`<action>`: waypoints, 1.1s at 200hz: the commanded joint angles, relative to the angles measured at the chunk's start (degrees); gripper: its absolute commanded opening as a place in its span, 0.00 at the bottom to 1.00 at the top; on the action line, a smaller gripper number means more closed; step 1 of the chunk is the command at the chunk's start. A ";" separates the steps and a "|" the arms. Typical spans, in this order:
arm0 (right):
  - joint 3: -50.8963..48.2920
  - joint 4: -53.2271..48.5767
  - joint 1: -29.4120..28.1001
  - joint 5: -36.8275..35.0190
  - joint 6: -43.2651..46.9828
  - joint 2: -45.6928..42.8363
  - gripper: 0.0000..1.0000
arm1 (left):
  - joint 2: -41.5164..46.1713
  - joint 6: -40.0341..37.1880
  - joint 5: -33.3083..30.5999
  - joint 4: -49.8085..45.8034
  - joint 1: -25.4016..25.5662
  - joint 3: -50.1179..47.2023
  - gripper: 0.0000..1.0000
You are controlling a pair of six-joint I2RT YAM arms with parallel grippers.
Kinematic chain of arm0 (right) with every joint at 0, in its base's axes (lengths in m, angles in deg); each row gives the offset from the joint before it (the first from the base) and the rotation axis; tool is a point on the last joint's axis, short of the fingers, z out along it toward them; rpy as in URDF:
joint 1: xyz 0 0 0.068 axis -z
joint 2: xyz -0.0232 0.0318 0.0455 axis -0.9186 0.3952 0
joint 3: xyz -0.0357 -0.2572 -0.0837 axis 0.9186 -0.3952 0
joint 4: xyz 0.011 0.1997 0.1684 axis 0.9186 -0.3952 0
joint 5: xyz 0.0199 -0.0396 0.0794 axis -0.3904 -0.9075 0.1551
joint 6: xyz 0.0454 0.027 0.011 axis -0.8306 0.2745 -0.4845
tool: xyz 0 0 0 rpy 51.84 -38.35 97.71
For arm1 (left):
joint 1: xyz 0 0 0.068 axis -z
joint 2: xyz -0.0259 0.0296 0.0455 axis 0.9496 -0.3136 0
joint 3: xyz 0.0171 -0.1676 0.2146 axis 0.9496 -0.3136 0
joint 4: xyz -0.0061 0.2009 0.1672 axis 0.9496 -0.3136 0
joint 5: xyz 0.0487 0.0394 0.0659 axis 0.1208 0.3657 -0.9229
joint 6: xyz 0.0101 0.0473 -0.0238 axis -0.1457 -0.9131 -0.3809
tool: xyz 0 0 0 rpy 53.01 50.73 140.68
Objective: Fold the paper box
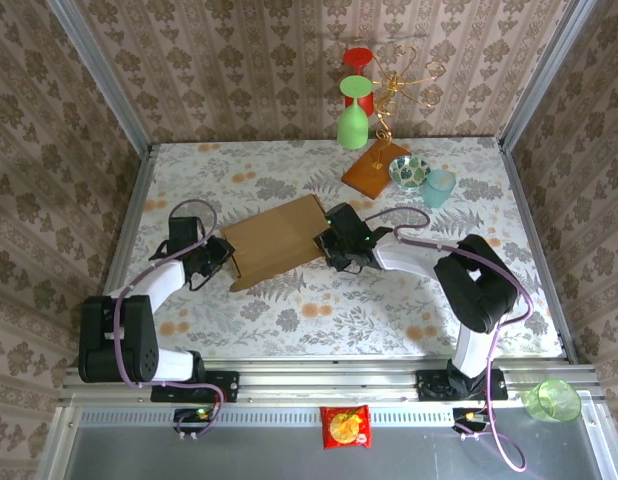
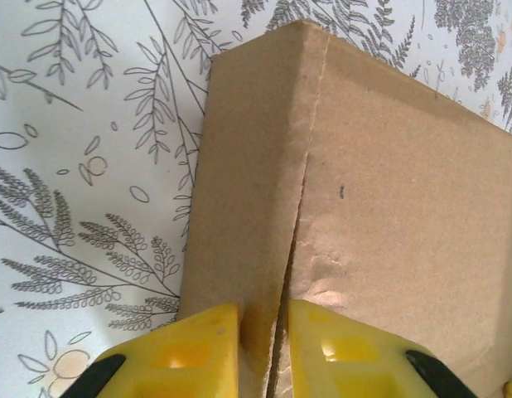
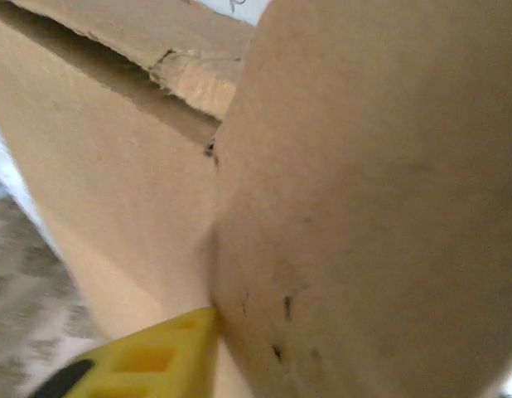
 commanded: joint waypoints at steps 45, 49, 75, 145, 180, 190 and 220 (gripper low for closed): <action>5.52 -16.70 11.70 8.00 42.04 -11.29 0.64 | -3.20 -5.75 -0.70 -2.77 2.47 -0.27 0.14; 5.79 -16.50 12.59 9.37 44.37 -11.14 0.65 | -3.46 -6.25 -0.56 -2.86 2.70 0.01 0.14; 9.81 -17.77 18.36 19.81 57.88 -6.35 0.66 | -5.55 -9.57 0.12 -3.88 4.53 1.93 0.10; 14.16 -16.68 27.15 36.61 66.26 7.68 0.76 | -9.74 -13.15 0.57 -3.08 9.12 2.95 0.02; 11.46 -12.28 27.83 44.26 65.41 12.06 0.77 | -10.45 -13.86 0.29 -3.23 9.30 2.51 0.01; 10.17 -8.60 27.71 47.22 63.78 13.04 0.77 | -10.66 -14.04 0.29 -3.18 9.30 2.34 0.01; 8.89 -6.98 27.56 48.40 62.73 15.38 0.78 | -11.24 -14.15 -0.80 -3.99 9.17 2.07 0.01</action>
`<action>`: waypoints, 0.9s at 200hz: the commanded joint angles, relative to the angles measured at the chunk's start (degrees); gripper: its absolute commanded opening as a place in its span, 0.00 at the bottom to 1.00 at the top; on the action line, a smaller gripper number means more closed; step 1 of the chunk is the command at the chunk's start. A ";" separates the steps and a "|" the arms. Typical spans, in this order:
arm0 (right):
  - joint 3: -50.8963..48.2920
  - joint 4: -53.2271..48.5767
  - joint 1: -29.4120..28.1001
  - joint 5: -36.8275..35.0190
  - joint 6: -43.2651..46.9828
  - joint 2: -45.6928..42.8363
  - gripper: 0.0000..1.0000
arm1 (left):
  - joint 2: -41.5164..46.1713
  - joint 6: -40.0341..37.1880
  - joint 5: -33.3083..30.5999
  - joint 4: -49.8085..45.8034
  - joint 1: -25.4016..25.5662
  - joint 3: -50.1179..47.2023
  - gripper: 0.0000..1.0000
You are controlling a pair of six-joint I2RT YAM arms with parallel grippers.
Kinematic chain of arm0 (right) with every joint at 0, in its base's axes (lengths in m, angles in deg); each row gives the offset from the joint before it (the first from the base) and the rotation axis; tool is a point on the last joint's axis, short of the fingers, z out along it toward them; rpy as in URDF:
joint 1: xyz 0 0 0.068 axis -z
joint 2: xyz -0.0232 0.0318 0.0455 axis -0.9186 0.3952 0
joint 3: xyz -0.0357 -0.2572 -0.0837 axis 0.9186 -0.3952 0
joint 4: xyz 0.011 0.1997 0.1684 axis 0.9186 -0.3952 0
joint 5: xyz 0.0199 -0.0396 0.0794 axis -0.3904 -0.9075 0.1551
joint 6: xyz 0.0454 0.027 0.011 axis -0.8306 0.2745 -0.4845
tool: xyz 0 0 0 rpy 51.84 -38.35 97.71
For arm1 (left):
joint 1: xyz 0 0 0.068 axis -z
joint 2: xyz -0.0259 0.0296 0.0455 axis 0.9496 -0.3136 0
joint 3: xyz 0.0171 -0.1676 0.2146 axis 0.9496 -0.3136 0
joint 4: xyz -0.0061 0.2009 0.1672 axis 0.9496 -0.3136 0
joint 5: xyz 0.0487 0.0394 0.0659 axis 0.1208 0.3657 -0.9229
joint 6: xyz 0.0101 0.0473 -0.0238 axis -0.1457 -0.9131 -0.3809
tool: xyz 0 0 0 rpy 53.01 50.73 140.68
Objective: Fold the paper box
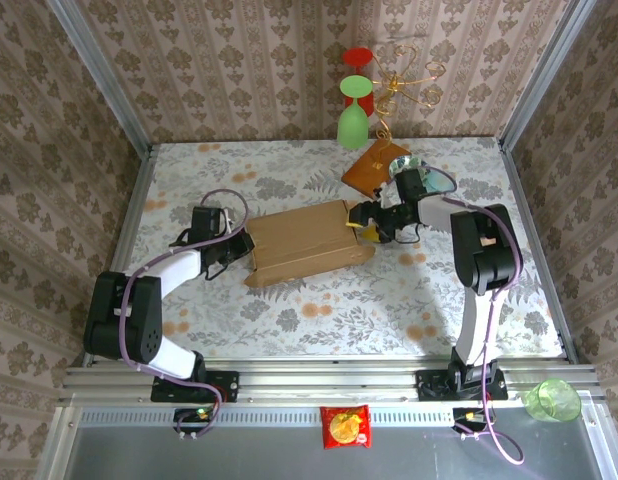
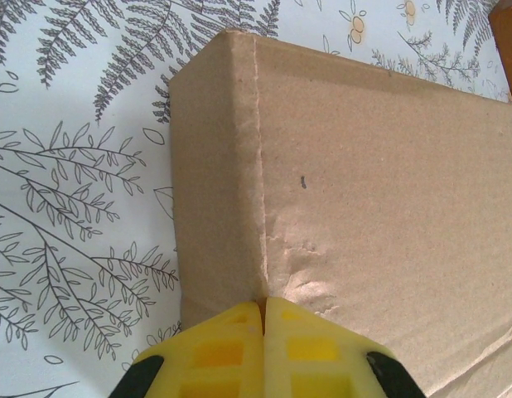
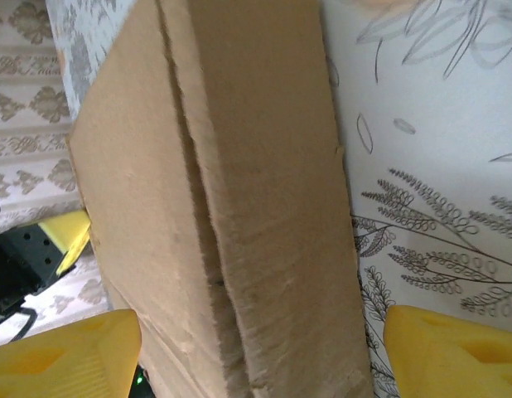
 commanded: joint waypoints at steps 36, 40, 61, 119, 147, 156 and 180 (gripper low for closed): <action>-4.21 6.32 -0.23 7.21 -2.43 2.58 0.79 | -4.40 -1.73 -2.54 -8.89 0.02 -3.67 0.00; -4.63 7.47 -0.24 7.95 -3.21 2.62 0.79 | -4.42 -1.71 -2.70 -8.89 -0.06 -3.92 0.00; -5.36 10.87 -0.61 11.98 -5.72 3.28 0.80 | -4.63 -1.28 -2.82 -8.63 -0.52 -4.88 0.00; -3.44 8.92 -1.83 15.71 -5.44 3.24 0.82 | -3.85 -0.63 -5.82 -13.86 -4.31 -6.42 0.00; -0.42 2.60 -3.17 15.12 -1.36 3.34 0.83 | -3.47 -1.29 -5.72 -14.12 -4.81 -6.18 0.00; -0.24 1.48 -3.17 14.44 -0.53 3.25 0.83 | -3.44 -1.03 -5.70 -14.00 -5.00 -6.10 0.00; -0.34 -1.18 -3.11 11.92 1.82 2.30 0.84 | -4.20 -0.73 -6.10 -15.68 -4.92 -4.93 0.00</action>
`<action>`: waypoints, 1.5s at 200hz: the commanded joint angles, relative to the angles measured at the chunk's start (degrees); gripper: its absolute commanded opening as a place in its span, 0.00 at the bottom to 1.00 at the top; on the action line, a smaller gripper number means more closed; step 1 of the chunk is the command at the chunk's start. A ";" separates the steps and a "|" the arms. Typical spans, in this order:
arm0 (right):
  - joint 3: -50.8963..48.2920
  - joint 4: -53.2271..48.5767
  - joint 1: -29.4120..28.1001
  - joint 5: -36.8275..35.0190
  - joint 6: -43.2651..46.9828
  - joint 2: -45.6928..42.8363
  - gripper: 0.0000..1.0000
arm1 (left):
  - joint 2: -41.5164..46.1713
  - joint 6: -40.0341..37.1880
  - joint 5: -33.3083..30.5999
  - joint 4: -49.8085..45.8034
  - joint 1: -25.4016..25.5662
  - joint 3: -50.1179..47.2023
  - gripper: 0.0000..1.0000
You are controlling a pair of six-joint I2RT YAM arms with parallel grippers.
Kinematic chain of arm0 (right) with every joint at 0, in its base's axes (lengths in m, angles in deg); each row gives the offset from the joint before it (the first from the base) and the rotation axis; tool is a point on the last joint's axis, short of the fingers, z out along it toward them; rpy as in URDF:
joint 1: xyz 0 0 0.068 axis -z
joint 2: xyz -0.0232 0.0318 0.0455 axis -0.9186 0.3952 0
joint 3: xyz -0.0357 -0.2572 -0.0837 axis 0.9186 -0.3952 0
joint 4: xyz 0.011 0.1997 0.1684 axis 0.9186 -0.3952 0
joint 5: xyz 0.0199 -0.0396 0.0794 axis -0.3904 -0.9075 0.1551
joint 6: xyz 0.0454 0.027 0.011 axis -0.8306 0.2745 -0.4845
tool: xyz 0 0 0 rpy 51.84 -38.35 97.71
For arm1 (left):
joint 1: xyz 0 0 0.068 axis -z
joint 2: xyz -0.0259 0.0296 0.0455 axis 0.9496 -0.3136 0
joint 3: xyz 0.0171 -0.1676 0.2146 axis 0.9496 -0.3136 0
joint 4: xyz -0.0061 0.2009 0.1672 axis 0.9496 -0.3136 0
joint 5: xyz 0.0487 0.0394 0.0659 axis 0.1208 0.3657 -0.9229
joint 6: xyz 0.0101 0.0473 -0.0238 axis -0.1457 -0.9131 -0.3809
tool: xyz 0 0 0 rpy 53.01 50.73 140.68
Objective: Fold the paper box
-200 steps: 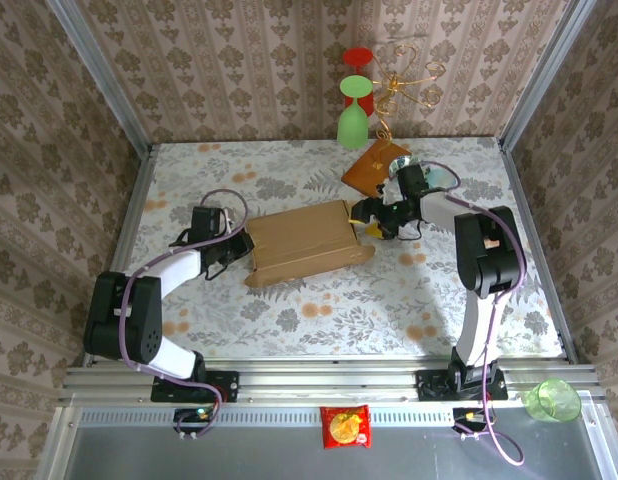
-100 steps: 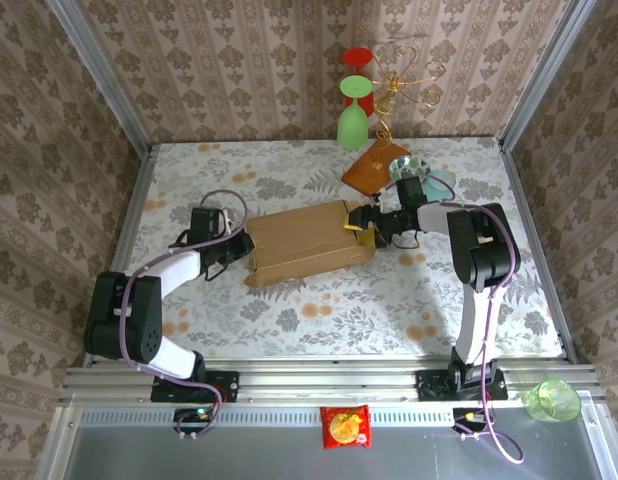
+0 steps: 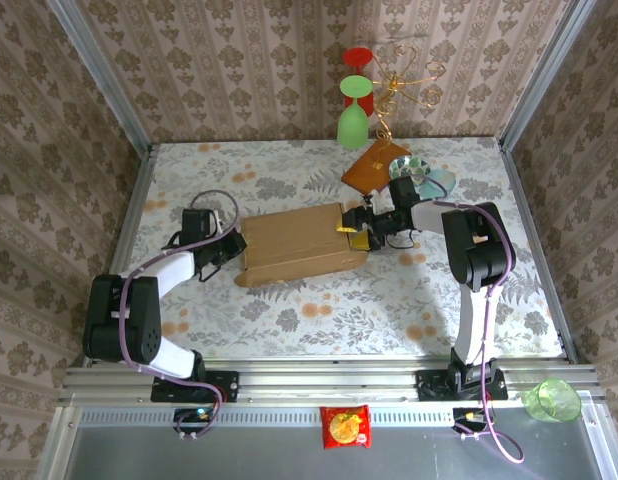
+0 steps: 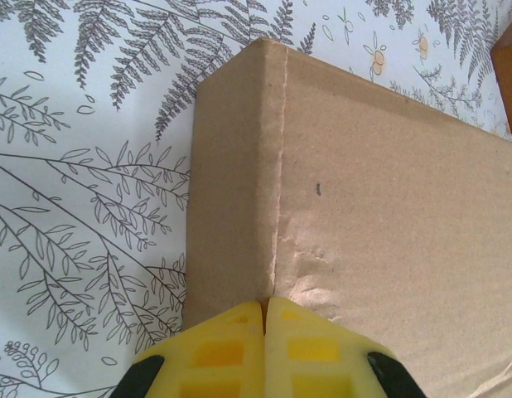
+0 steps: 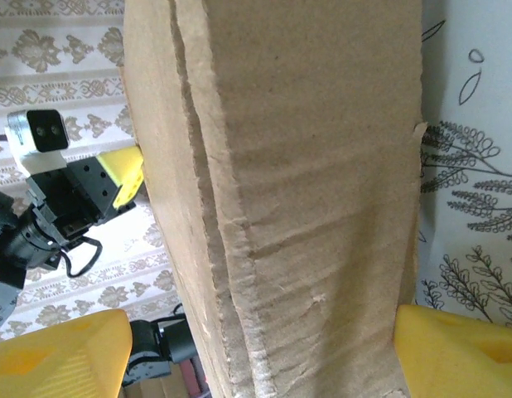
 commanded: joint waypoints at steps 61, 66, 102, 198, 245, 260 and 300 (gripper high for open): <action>2.59 -8.58 -0.23 -4.24 4.74 -0.91 0.81 | -0.28 -0.17 -4.22 -16.57 -0.13 -0.83 0.33; 2.88 -8.71 -0.08 -4.35 4.75 -0.91 0.81 | 0.42 -0.02 -3.93 -16.59 -0.12 -0.58 0.36; 3.96 -10.63 1.17 -4.95 5.08 -1.16 0.81 | 3.34 -0.65 -3.87 -20.28 -0.04 2.11 0.44; 3.96 -11.79 2.07 -4.03 5.73 -0.53 0.80 | 12.15 4.50 2.63 -18.71 -1.07 -0.56 0.54; 5.12 -12.57 2.25 -3.43 6.02 -0.22 0.80 | 7.99 5.99 10.00 -12.41 -0.78 -3.82 0.53; 5.39 -12.79 2.24 -3.36 6.24 -0.16 0.80 | 6.46 5.78 9.47 -11.56 -0.26 -4.28 0.53; 5.39 -14.21 2.32 -2.01 7.23 0.86 0.80 | 4.18 6.19 9.35 -5.59 0.17 -7.79 0.47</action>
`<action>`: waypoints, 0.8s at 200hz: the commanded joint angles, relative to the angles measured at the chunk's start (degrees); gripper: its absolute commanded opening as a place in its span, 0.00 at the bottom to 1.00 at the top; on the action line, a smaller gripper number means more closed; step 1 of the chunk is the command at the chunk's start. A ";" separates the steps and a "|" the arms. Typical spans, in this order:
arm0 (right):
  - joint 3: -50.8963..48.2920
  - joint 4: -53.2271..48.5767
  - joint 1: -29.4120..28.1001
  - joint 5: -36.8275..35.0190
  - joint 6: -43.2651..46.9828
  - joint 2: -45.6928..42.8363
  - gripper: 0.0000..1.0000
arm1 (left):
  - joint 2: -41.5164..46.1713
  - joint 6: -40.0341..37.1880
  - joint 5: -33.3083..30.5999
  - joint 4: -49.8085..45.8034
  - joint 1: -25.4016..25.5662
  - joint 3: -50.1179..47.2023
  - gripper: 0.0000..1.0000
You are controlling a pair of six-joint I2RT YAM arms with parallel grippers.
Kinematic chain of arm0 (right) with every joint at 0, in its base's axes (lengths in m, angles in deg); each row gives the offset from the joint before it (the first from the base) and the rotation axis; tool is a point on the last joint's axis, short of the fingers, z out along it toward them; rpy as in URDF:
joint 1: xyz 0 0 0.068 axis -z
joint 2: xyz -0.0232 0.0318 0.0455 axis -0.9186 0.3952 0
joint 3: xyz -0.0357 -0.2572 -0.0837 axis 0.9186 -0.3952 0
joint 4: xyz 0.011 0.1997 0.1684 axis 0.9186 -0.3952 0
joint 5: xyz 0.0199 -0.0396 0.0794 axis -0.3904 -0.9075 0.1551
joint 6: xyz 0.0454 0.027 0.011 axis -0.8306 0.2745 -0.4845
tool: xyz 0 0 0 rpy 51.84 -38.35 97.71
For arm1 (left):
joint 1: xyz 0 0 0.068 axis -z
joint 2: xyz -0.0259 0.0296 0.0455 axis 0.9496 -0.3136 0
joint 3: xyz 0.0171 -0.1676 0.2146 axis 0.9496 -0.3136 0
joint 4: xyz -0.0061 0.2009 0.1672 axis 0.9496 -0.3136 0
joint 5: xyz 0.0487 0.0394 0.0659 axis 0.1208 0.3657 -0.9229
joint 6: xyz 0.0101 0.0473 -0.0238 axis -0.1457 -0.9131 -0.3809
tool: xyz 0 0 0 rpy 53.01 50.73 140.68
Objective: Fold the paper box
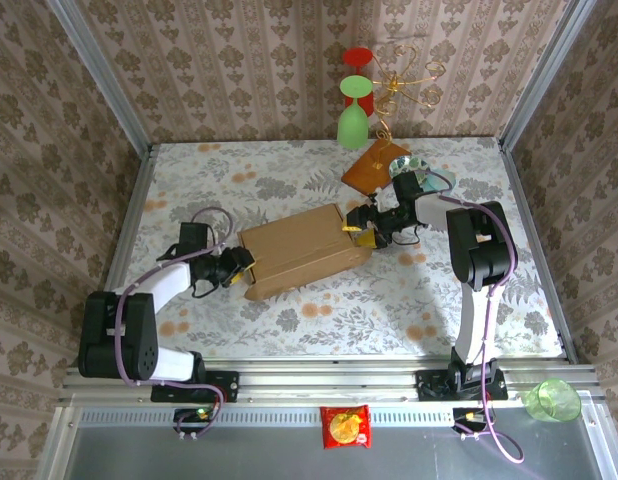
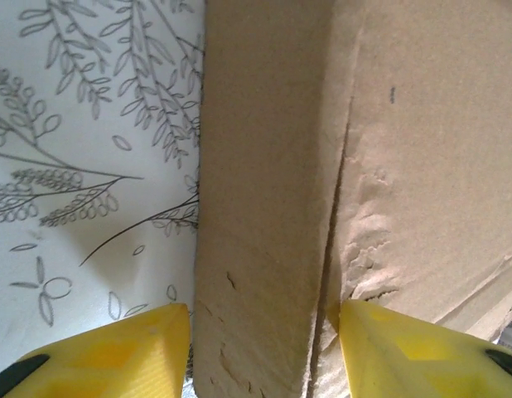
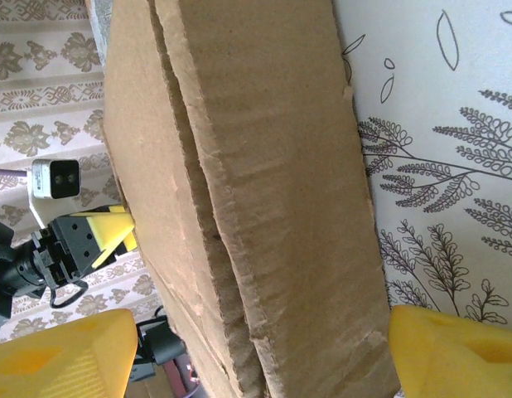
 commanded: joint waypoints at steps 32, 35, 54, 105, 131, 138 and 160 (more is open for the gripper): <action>1.60 -5.86 0.81 0.78 4.09 1.41 0.80 | -3.60 0.93 1.44 7.82 0.69 -6.88 0.31; 1.58 -5.86 0.89 0.77 4.18 1.35 0.80 | -3.46 0.92 1.35 8.05 0.67 -7.18 0.29; 1.42 -6.62 1.47 0.32 5.14 0.82 0.80 | -3.15 0.68 1.05 8.64 0.67 -8.57 0.20; 2.18 -10.37 3.10 0.34 9.92 -0.90 0.82 | -1.22 -1.44 1.61 6.00 0.06 -10.28 0.05; 1.46 -9.54 2.63 1.76 10.48 -0.60 1.00 | 0.37 -2.79 1.17 3.74 -0.95 -11.10 0.03; 1.45 -9.75 2.28 1.75 11.03 -0.39 1.00 | 0.82 -3.16 1.02 3.11 -1.26 -11.30 0.03; 1.51 -8.59 0.73 3.44 11.07 -0.55 1.00 | 1.59 -4.00 1.00 2.51 -2.22 -12.00 0.02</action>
